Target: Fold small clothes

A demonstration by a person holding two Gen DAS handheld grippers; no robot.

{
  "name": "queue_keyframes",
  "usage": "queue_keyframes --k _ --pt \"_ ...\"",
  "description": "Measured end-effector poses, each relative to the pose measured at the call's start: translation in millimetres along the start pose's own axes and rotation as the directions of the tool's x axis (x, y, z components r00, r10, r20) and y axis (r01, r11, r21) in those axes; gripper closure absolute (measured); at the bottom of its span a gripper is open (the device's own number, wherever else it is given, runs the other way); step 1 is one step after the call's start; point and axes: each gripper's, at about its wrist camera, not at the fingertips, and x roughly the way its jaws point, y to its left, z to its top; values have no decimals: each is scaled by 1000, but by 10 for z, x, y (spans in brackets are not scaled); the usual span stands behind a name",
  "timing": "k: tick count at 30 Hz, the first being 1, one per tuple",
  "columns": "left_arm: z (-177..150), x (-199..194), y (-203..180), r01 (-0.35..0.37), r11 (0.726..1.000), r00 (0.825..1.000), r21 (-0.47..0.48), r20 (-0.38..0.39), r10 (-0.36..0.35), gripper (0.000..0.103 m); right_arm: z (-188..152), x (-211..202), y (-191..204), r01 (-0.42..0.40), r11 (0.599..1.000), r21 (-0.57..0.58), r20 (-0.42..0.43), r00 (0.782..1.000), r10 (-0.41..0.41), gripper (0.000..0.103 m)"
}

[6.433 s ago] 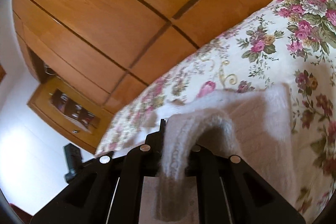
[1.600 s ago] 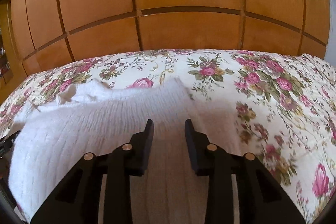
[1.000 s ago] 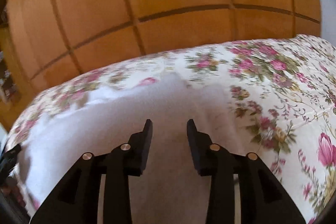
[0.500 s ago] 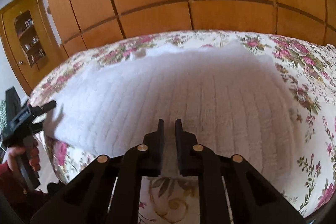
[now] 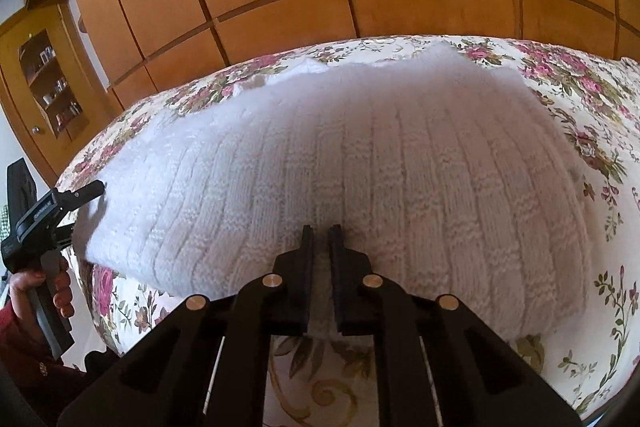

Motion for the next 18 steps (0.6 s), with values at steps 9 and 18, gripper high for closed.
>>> queue_keyframes --k 9,18 --pt "148 70 215 108 972 992 -208 -47 -121 22 8 3 -84 -45 996 72 -1 999 45 96" --pt "145 261 24 157 967 973 -201 -137 -186 72 3 0 -85 -48 995 84 -1 999 49 96"
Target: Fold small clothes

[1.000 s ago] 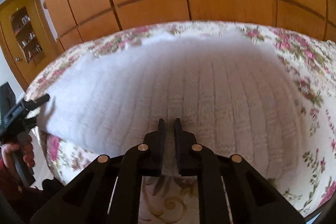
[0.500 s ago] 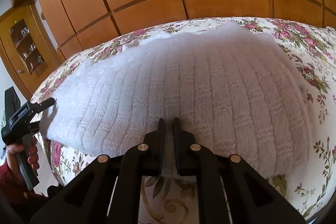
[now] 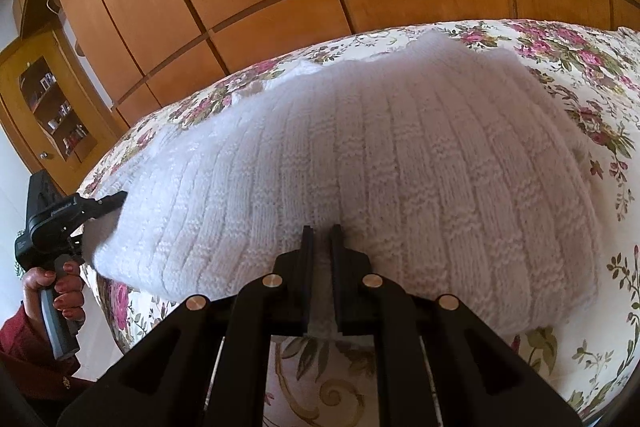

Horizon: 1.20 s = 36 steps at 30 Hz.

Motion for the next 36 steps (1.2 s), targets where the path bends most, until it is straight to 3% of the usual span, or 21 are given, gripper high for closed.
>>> queue_keyframes --k 3,9,13,18,27,32,34,36 --pt "36 -40 -93 -13 1000 1000 -1 7 13 75 5 -1 -6 -3 1000 9 -4 1000 3 96" --pt "189 -210 -604 15 994 998 112 66 -22 77 30 11 -12 -3 1000 28 -14 1000 3 96" --pt "239 -291 -1000 51 978 994 204 88 -71 77 51 9 -21 -15 999 31 -20 1000 15 96" --pt "272 -261 -1399 85 954 990 289 82 -113 77 111 -176 -89 -68 996 59 33 997 66 87" --pt "172 -18 -1976 160 905 983 395 17 -182 78 160 -625 -523 25 994 108 95 995 -35 86" --pt "52 190 -2258 198 873 979 445 -38 -202 78 61 -601 -706 78 991 111 40 996 -83 84" --pt "-6 292 -2353 209 862 977 461 -61 -205 78 -8 -532 -772 70 990 126 7 997 -71 84" --pt "-94 365 -2450 217 854 976 473 -81 -202 78 -44 -522 -824 46 987 152 30 998 -51 84"
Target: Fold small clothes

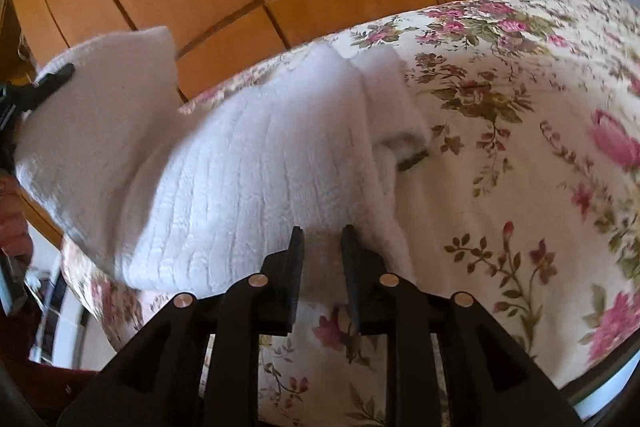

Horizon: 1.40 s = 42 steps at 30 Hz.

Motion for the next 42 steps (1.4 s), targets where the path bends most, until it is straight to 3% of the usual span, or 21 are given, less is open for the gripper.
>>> queue_keyframes --k 12,23,26,28,31,34,36,39,42 --pt "-156 769 -469 -7 987 990 162 -134 29 78 -26 -17 -42 -35 999 38 12 999 35 84" --pt "-660 1598 -786 -33 955 949 294 -290 121 78 -43 -17 -59 -53 997 47 21 998 53 84" --pt "-724 1614 -800 -4 958 945 286 -312 97 67 -59 -21 -57 -55 998 39 26 998 54 84" --pt "-704 1557 -814 65 969 945 240 -328 18 53 -67 -21 -54 -56 998 33 30 998 55 83" --pt "-614 1349 -833 162 972 949 168 -296 -107 35 -80 -28 -35 -53 998 23 31 998 53 83" --pt "-490 1036 -787 217 967 962 132 -198 -189 31 -84 -40 -19 -52 999 16 26 998 51 83" --pt "-410 808 -674 186 974 980 129 -101 -174 23 -76 -48 -16 -53 998 14 21 998 53 83" --pt "-311 493 -321 67 995 997 75 42 -70 22 -39 -82 -27 -68 998 19 13 998 68 81" --pt "-293 319 163 -57 997 994 -47 93 61 22 19 -211 -45 -125 992 31 22 992 124 62"
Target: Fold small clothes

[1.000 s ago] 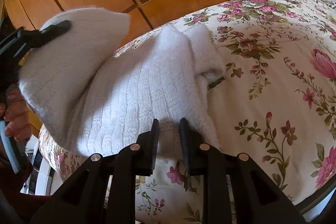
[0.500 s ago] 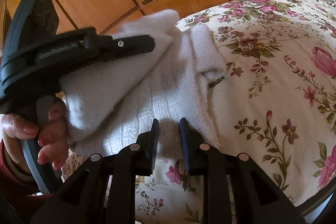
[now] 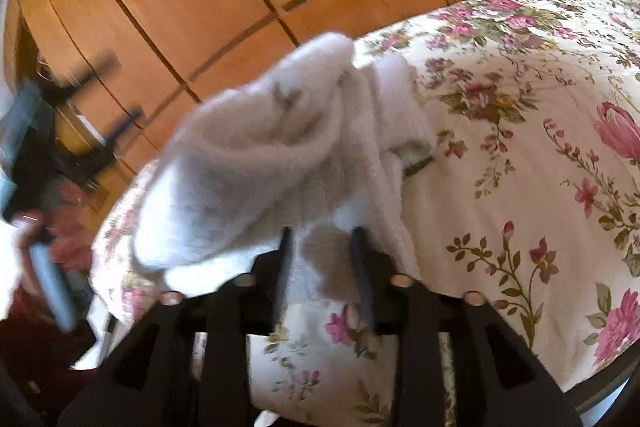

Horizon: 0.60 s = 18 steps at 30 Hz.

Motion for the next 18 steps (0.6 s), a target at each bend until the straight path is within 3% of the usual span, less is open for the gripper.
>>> queue_keyframes --k 2,5,7,10,12,15,16,17,18 --pt "-43 -35 336 -64 994 998 -85 -10 64 22 58 -121 -12 -49 998 27 16 999 48 49" --pt "-182 -33 655 -116 982 993 -152 -38 112 22 163 -251 -104 -125 985 119 51 991 120 45" --pt "-287 48 741 -113 982 991 -153 -91 99 22 257 -311 -212 -228 949 218 92 973 212 42" --pt "-411 199 688 -84 992 986 -91 -151 69 22 417 -199 -246 -289 911 293 65 957 283 40" --pt "-447 258 618 -87 995 985 -45 -152 80 22 505 -15 -216 -300 894 334 14 949 313 40" --pt "-447 331 588 -92 996 981 -23 -172 87 22 631 242 -178 -241 905 351 -32 962 269 40" --pt "-442 359 593 -92 996 978 -16 -188 87 22 670 315 -159 -226 909 351 -39 966 256 44" --pt "-441 370 597 -92 996 976 -10 -199 88 22 707 370 -136 -201 917 345 -44 972 229 59" --pt "-443 388 591 -93 996 974 -2 -208 90 22 756 435 -95 -164 932 324 -52 980 190 67"
